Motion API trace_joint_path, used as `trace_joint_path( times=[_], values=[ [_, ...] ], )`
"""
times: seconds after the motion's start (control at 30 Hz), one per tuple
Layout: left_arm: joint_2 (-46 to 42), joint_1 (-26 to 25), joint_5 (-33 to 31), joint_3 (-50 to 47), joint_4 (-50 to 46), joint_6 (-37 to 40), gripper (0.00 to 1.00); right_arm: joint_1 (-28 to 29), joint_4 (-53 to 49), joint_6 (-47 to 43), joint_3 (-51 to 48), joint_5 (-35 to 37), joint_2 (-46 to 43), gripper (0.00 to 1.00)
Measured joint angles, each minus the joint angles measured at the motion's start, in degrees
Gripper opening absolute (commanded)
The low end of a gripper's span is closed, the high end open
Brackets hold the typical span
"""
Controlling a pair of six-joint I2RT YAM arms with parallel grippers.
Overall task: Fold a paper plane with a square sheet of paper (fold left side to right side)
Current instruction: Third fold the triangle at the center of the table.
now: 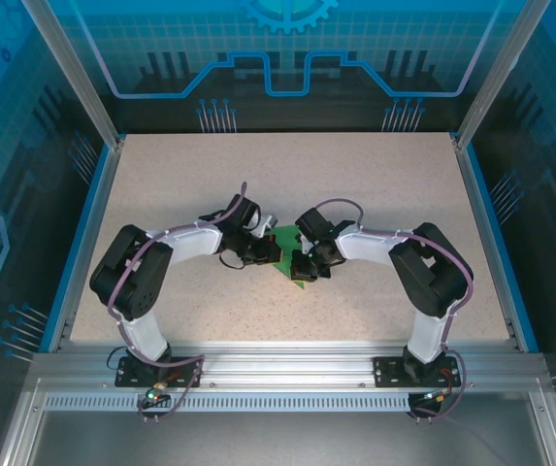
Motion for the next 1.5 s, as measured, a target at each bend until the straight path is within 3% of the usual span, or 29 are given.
trace_joint_path(
  times=[0.6,1.5],
  values=[
    [6.4,-2.2,1.2,2.9,-1.0,1.1,0.00,-0.2,0.0,-0.1,0.0,-0.3,0.0,0.00],
    [6.4,-1.8,-2.9,1.5,-0.6,3.9,0.00,-0.2,-0.3,-0.4,0.1,-0.3,0.2,0.00]
  ],
)
